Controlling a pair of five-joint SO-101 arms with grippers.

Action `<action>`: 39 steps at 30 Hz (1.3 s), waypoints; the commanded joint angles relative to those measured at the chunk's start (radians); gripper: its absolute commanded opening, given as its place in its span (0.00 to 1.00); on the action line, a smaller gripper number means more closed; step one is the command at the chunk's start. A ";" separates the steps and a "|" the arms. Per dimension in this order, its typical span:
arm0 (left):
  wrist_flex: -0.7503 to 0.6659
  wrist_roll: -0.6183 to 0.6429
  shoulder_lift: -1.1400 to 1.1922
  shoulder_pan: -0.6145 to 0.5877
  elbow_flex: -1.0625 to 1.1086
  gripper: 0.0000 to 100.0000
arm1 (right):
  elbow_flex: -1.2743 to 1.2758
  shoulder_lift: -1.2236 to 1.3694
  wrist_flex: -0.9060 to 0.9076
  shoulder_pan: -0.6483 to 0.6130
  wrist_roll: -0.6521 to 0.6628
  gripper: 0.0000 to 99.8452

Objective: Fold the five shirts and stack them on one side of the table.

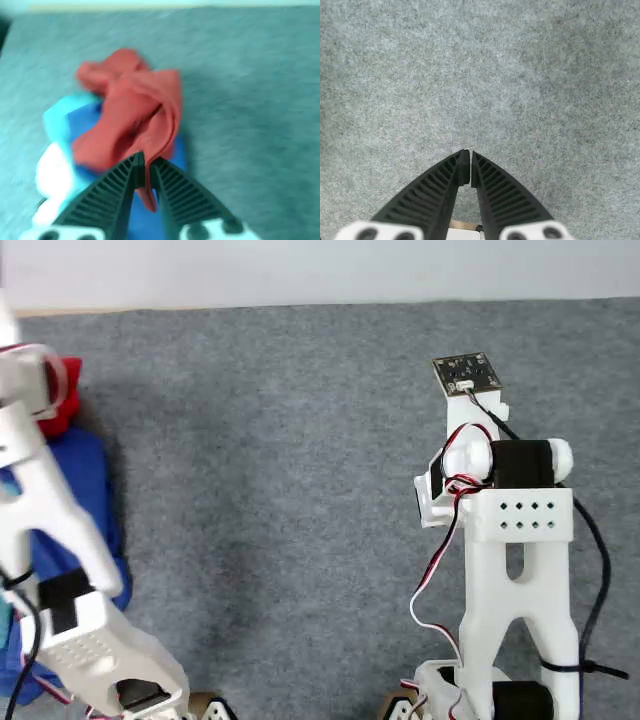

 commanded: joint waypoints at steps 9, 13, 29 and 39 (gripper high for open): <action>0.025 0.015 -0.170 0.664 0.124 0.00 | -0.011 -0.008 0.038 0.001 0.008 0.01; 0.025 0.015 -0.201 0.850 0.200 0.00 | -0.009 -0.010 0.039 0.016 0.008 0.01; 0.025 -0.195 -0.586 0.657 0.857 0.00 | -0.009 -0.002 0.035 0.091 0.009 0.01; 0.025 -0.428 -0.850 0.336 1.317 0.00 | -0.009 -0.002 0.035 0.018 0.006 0.01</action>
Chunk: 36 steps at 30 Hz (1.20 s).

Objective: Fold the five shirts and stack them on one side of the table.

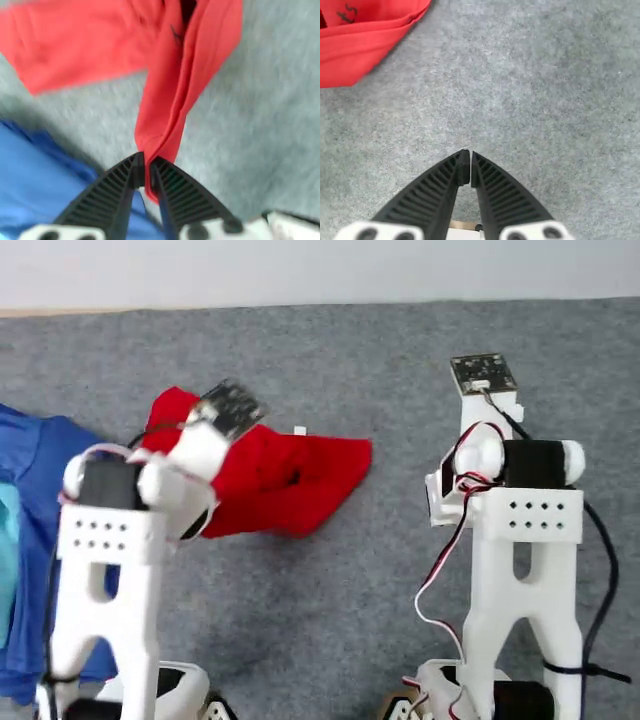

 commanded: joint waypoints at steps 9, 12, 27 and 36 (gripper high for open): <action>0.025 -0.315 -0.381 -0.425 0.377 0.00 | -0.009 -0.004 0.036 -0.028 0.006 0.01; 0.025 -0.422 -0.446 -0.597 0.415 0.00 | -0.009 -0.004 0.038 -0.028 0.005 0.01; 0.025 -0.511 -0.632 -0.875 0.435 0.00 | -0.009 -0.010 0.038 -0.030 0.003 0.01; 0.025 -0.353 -0.873 -0.740 0.429 0.00 | -0.009 -0.010 0.038 -0.030 0.003 0.01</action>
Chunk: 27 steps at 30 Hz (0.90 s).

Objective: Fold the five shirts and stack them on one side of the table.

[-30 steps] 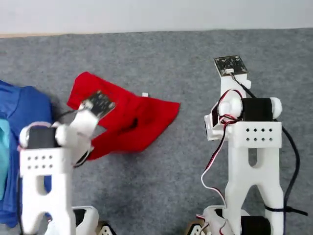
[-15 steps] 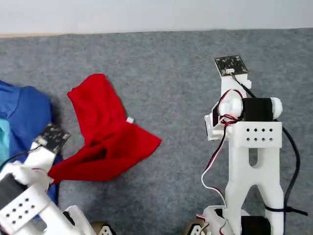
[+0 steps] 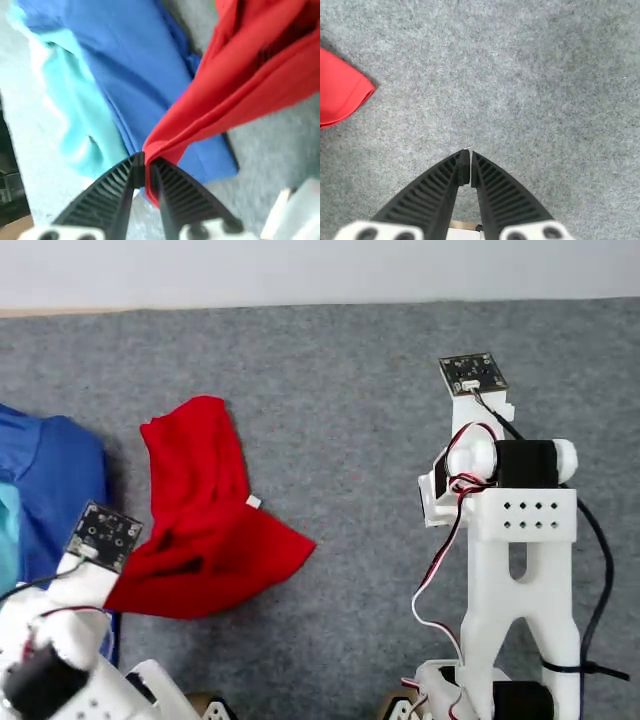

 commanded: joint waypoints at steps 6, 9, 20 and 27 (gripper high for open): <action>-0.002 0.310 -0.084 0.307 -0.061 0.00 | -0.009 -0.010 0.038 -0.004 0.003 0.01; -0.038 0.414 -0.029 0.410 -0.101 0.00 | -0.009 -0.010 0.038 -0.002 0.003 0.01; -0.153 0.723 0.396 0.887 -0.432 0.00 | -0.009 -0.012 0.038 -0.001 0.008 0.01; -0.153 0.822 0.686 1.112 -0.771 0.00 | -0.011 -0.013 0.038 0.064 0.008 0.01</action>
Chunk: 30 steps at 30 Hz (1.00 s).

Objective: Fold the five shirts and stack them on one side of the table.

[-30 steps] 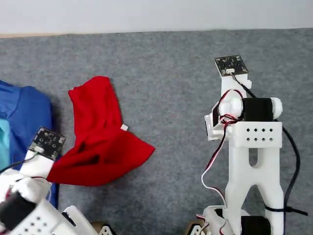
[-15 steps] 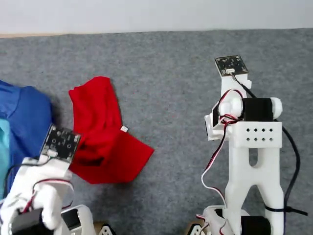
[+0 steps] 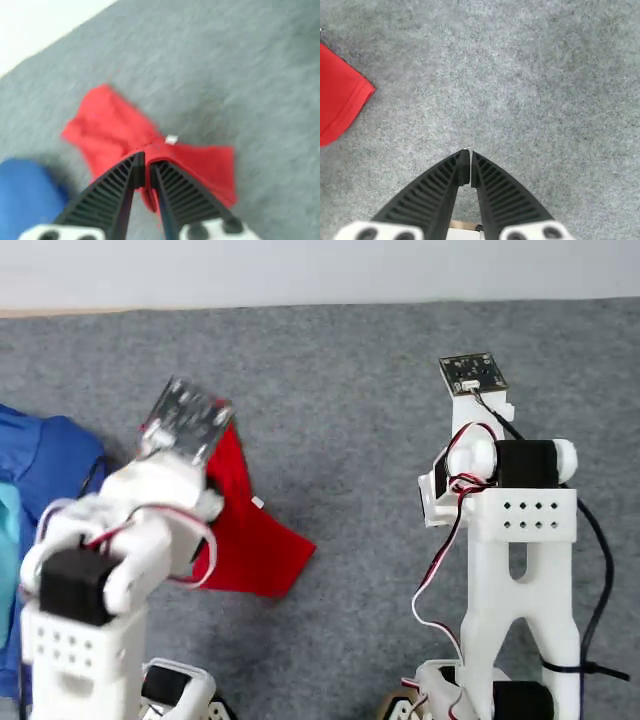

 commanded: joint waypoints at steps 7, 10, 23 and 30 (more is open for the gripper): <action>-0.026 0.049 0.397 0.178 -0.541 0.00 | -0.015 -0.013 0.038 0.183 0.009 0.01; -0.018 0.054 0.525 0.227 -0.705 0.00 | -0.015 -0.021 0.038 0.226 0.009 0.01; 0.005 0.077 0.970 0.384 -1.351 0.00 | -0.011 -0.145 0.038 0.438 0.132 0.01; 0.021 0.077 1.030 0.376 -1.598 0.00 | -0.009 -0.142 0.038 0.475 0.149 0.01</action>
